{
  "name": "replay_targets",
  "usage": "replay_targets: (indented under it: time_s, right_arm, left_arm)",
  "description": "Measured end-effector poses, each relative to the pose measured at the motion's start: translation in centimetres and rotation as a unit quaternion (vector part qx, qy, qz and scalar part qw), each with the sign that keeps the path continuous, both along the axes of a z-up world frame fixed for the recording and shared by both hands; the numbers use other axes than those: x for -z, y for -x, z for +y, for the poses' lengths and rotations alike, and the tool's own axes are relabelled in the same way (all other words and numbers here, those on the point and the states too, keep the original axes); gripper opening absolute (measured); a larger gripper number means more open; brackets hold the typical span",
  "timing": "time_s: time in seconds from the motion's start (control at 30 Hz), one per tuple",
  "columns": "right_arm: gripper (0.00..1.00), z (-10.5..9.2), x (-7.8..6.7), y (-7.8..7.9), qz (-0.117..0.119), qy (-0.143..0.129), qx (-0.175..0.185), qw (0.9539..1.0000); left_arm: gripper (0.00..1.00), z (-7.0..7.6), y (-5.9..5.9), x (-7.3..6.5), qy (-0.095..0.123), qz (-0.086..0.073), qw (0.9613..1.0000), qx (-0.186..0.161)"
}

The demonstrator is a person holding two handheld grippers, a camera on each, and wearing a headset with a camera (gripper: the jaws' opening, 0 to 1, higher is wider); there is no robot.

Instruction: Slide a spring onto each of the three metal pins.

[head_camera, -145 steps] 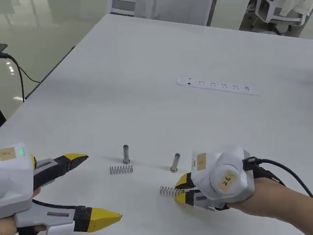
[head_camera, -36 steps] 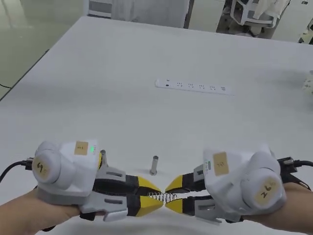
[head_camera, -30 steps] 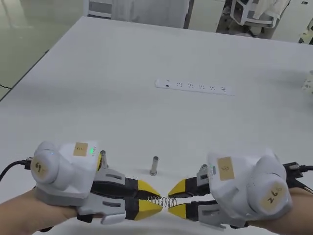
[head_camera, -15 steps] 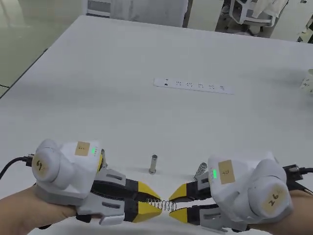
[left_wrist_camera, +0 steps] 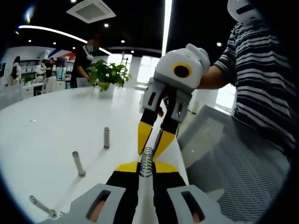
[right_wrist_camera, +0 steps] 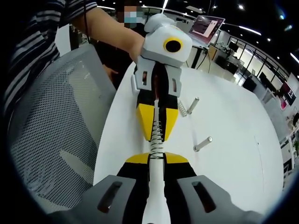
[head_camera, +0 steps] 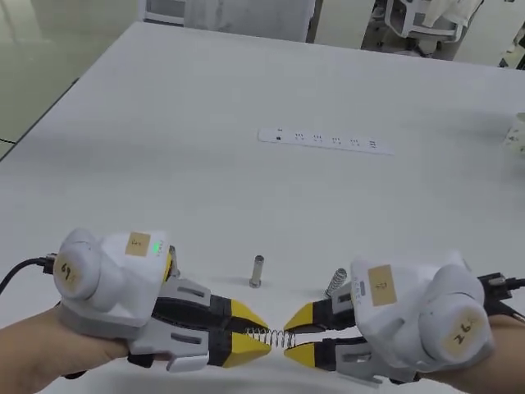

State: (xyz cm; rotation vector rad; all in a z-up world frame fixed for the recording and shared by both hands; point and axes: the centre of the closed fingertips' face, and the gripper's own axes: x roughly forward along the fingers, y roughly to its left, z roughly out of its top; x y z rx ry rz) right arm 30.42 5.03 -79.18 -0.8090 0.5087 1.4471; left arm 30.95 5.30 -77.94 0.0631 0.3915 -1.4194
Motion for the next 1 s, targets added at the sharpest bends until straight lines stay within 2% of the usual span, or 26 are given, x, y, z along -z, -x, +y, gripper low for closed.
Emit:
replay_targets:
  time_s: [0.2,0.47,0.63,0.77,0.87,1.0]
  right_arm:
    - [0.07,0.0,-0.4,-0.1,-0.006,-0.004,-0.003,1.0]
    - [0.07,0.4,-1.4,-0.1,-0.008,-0.016,-0.008,0.9998]
    - [0.07,0.7,-2.2,0.1,-0.001,-0.034,-0.008,0.9994]
    - [0.07,1.1,-2.6,0.2,0.002,-0.042,-0.01,0.9991]
    - [0.07,1.8,-3.4,0.0,0.01,-0.063,-0.002,0.9979]
    - [0.07,2.8,-4.1,0.0,0.011,-0.085,0.002,0.9963]
  left_arm:
    - [0.03,0.1,0.0,0.1,0.0,0.001,1.0,-0.002]
    - [0.03,0.3,0.1,0.6,-0.011,0.0,0.9999,0.0]
    - [0.03,0.3,0.2,0.9,-0.016,-0.001,0.9999,0.003]
    - [0.03,0.1,0.1,1.0,-0.022,-0.008,0.9997,0.002]
    - [0.03,-0.1,-0.2,1.1,-0.029,-0.02,0.9994,-0.002]
    - [0.03,-0.3,-0.3,1.1,-0.028,-0.022,0.9993,-0.004]
